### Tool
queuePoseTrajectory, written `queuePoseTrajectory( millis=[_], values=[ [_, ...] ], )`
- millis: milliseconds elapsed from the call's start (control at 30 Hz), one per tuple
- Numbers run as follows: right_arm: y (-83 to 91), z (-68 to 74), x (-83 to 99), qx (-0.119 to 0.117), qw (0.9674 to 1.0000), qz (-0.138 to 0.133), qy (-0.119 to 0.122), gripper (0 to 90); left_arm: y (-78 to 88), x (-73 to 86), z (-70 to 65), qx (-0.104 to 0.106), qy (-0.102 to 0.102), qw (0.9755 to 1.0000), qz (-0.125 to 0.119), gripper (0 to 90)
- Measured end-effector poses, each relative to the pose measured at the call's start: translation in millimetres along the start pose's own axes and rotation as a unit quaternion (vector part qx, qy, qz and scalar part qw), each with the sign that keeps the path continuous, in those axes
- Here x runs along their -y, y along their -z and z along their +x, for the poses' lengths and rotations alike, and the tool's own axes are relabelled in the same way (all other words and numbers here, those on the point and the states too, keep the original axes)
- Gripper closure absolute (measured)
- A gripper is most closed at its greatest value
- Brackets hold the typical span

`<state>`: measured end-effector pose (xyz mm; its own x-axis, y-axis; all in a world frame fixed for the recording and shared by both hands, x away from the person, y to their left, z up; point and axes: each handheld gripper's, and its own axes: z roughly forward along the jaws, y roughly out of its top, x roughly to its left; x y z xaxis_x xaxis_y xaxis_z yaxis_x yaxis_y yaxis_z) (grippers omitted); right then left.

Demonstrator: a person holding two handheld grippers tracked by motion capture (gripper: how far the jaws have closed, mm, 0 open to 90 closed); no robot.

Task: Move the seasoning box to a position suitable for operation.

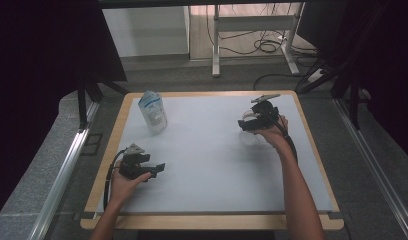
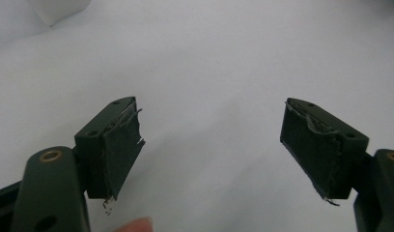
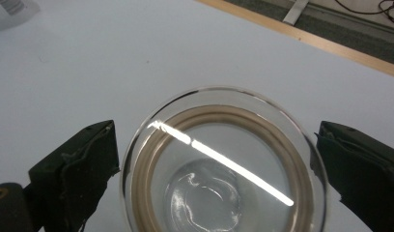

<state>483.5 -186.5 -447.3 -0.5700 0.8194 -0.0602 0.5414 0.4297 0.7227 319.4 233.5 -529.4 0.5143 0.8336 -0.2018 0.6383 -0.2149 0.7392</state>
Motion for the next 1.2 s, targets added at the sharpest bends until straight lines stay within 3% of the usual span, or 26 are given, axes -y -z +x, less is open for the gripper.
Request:
queuePoseTrajectory(
  millis=[233,500,1000,1200],
  values=[
    [-12.7,-1.9,5.3,0.002,0.9995,0.029,0.014,6.5,3.1,0.1,0.7,0.002,0.001,1.0,-0.006,21.7],
    [-18.7,-5.2,12.1,-0.018,0.9993,0.03,0.014,10.3,1.8,0.5,1.3,0.002,0.001,1.0,-0.005,21.5],
    [-19.6,-3.6,14.8,-0.01,0.9983,0.045,0.035,10.3,2.4,0.2,-2.0,0.004,-0.003,1.0,-0.007,21.0],
    [-18.8,-3.7,15.6,-0.01,0.9986,0.042,0.028,10.9,1.2,0.6,-2.6,0.003,-0.004,1.0,-0.007,20.9]
  ],
)
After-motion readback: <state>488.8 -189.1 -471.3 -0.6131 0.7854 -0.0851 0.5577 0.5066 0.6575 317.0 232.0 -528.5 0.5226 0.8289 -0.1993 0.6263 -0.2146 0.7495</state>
